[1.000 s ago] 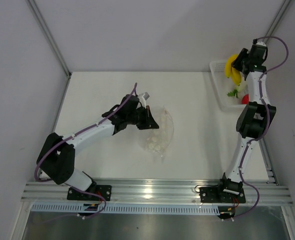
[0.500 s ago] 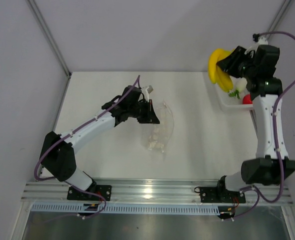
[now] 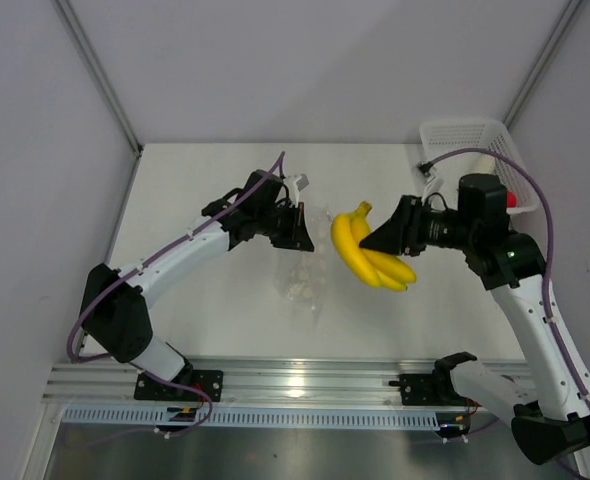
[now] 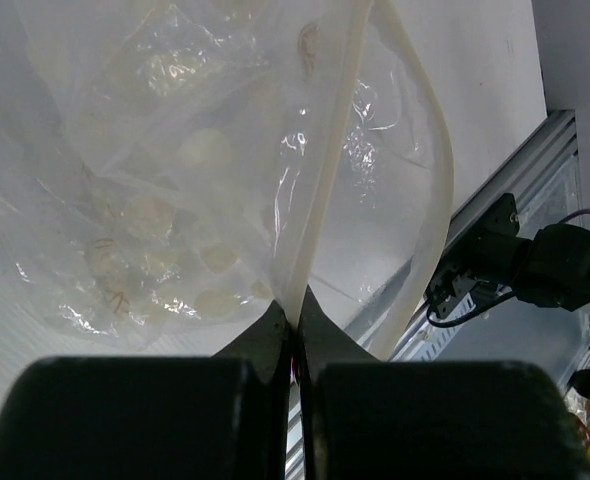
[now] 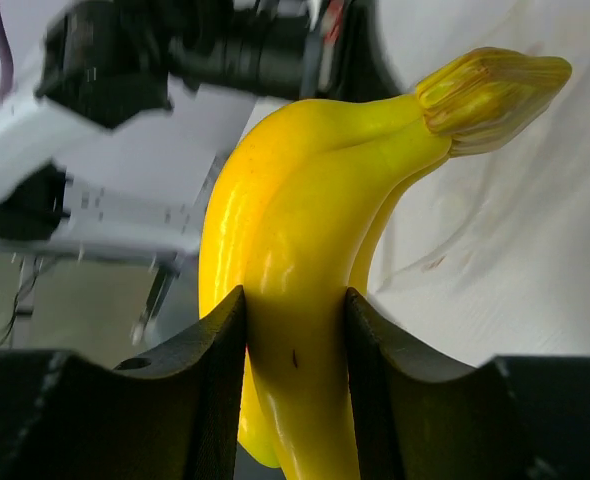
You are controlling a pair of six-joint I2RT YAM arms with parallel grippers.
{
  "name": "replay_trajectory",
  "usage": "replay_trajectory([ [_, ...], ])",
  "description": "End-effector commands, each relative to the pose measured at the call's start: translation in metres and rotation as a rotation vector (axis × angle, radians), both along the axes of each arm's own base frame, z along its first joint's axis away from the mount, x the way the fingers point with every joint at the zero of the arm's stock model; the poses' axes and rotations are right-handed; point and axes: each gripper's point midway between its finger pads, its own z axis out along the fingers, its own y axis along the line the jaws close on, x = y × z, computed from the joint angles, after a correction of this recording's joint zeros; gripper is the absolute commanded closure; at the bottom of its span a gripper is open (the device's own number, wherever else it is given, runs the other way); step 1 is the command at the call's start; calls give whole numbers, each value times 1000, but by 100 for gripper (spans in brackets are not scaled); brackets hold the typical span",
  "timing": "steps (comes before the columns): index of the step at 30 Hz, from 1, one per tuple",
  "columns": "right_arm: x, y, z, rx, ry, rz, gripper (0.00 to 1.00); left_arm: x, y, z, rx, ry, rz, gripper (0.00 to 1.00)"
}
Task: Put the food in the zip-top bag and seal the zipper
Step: Place the fake fruit in the zipper food storage bag.
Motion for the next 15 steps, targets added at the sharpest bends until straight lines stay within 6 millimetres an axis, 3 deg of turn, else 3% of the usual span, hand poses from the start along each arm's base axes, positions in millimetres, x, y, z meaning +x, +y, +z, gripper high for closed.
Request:
replay_trajectory([
  [1, -55, 25, -28, -21, 117, 250, 100, -5, -1, 21, -48, -86, -55, 99],
  [5, -80, 37, -54, -57, 163, 336, 100, -11, 5, 24, -58, -119, -63, 100],
  [9, -94, 47, -52, 0, 180, 411, 100, -19, 10, 24, -73, -148, -70, 99],
  [15, -94, 55, -49, 34, 193, 488, 100, -35, 13, 28, -124, -170, -102, 99],
])
